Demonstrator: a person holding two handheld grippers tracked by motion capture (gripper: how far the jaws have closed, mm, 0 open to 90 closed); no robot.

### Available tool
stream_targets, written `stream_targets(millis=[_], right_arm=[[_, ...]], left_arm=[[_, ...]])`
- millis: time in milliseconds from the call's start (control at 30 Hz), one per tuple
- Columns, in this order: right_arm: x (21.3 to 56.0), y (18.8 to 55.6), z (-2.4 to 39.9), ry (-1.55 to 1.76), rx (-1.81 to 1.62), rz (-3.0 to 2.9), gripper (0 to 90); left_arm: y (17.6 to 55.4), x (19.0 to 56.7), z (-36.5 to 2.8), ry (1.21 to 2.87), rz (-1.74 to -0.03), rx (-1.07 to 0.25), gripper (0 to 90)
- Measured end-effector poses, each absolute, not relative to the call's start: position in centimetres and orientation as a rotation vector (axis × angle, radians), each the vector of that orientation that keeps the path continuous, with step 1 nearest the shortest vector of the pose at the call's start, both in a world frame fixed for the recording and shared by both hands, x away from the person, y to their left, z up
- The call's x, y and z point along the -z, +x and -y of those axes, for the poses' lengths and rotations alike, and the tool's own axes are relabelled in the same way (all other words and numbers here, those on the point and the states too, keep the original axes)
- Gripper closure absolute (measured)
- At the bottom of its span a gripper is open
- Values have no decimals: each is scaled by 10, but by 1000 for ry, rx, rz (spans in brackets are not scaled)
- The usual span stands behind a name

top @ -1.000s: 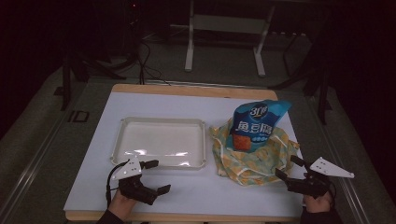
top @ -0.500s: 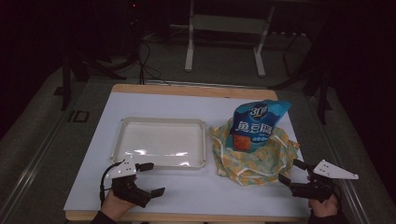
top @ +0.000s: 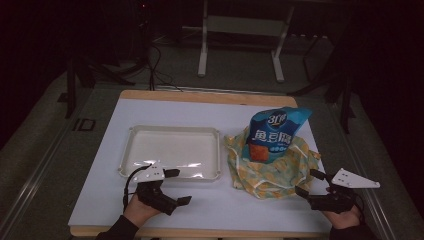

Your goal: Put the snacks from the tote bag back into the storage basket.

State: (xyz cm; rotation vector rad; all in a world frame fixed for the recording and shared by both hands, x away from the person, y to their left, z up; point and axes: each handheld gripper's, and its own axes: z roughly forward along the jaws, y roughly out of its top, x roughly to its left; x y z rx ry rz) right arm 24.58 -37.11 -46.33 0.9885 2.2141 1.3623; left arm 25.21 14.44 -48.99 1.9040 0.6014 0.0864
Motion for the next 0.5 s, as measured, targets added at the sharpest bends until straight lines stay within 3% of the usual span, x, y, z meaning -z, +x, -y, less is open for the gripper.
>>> stream_targets(millis=[500], right_arm=[[458, 260, 368, 959, -1385, -2241, 153]], left_arm=[[283, 475, -105, 1901, -569, -83, 4]])
